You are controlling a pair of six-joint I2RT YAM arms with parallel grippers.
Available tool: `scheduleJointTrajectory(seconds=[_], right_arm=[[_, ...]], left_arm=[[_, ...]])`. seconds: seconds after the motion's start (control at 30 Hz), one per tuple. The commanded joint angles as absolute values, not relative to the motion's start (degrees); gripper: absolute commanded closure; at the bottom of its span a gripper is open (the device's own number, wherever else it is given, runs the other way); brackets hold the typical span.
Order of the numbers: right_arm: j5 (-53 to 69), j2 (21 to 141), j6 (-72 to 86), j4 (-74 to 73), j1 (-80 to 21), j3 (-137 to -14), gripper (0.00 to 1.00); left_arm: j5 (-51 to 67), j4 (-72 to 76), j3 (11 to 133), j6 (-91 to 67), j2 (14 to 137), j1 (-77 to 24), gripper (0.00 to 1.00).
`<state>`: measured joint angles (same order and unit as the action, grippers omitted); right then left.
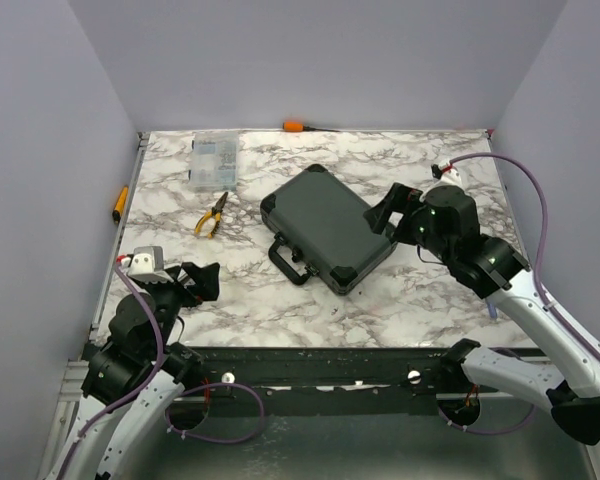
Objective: Pack up texas hold em set
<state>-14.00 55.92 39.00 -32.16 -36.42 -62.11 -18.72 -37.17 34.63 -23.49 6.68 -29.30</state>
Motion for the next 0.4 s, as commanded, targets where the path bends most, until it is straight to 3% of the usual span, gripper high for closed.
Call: scheduleJointTrajectory(seconds=[0.0,0.37], right_arm=[[-16.8,56.7,40.2,-33.3,-36.6,-63.5,0.00],[-15.3,57.9,39.7,-34.7,-36.6,-65.0,0.00]], left_arm=[[-22.2,-38.7,34.6,-24.4,6.0,-29.0,0.01],[-22.8,-39.0,34.7,-24.8,5.9,-29.0,0.02]])
